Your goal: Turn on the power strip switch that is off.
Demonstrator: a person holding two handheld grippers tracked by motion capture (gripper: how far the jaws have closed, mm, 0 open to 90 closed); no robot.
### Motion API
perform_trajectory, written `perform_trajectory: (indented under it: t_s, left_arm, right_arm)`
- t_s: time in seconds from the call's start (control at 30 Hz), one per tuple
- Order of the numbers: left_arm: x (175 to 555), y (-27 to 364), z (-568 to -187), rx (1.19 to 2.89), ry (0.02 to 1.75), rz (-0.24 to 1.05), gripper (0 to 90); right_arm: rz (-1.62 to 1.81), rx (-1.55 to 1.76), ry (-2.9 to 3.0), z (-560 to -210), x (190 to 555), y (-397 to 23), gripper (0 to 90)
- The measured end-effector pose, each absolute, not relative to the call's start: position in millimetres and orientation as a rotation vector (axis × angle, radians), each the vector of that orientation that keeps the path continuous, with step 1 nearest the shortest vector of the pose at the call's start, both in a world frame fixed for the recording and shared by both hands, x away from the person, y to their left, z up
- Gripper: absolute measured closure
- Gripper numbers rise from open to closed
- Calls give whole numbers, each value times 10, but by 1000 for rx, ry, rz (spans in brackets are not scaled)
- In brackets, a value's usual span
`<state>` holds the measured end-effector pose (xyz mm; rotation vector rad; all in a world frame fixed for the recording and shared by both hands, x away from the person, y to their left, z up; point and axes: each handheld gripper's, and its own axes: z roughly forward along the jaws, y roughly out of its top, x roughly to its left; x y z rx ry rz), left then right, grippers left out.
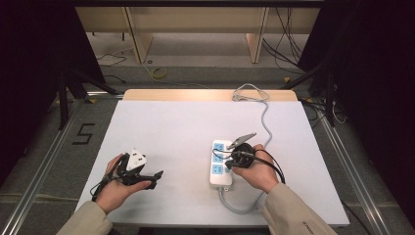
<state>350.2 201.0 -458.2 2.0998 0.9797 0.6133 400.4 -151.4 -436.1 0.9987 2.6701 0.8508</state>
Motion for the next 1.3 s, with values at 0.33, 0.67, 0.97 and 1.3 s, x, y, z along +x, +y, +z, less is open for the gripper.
perform_trajectory:
  t_s: [0.33,0.67,0.97,1.3]
  left_arm:
    - [3499,2010,-4587,2100,983,611,163]
    - [3498,2015,-4589,2109,981,607,163]
    - [3494,2015,-4590,2110,982,605,162]
    - [3486,2003,-4589,2100,986,583,162]
  right_arm:
    - [904,1002,2623,-4309,3970,-1596,836]
    - [967,1028,2547,-4267,3952,-1715,791]
    - [1052,1006,2507,-4246,3908,-1847,694]
    - [1117,999,2480,-4248,3861,-1975,608]
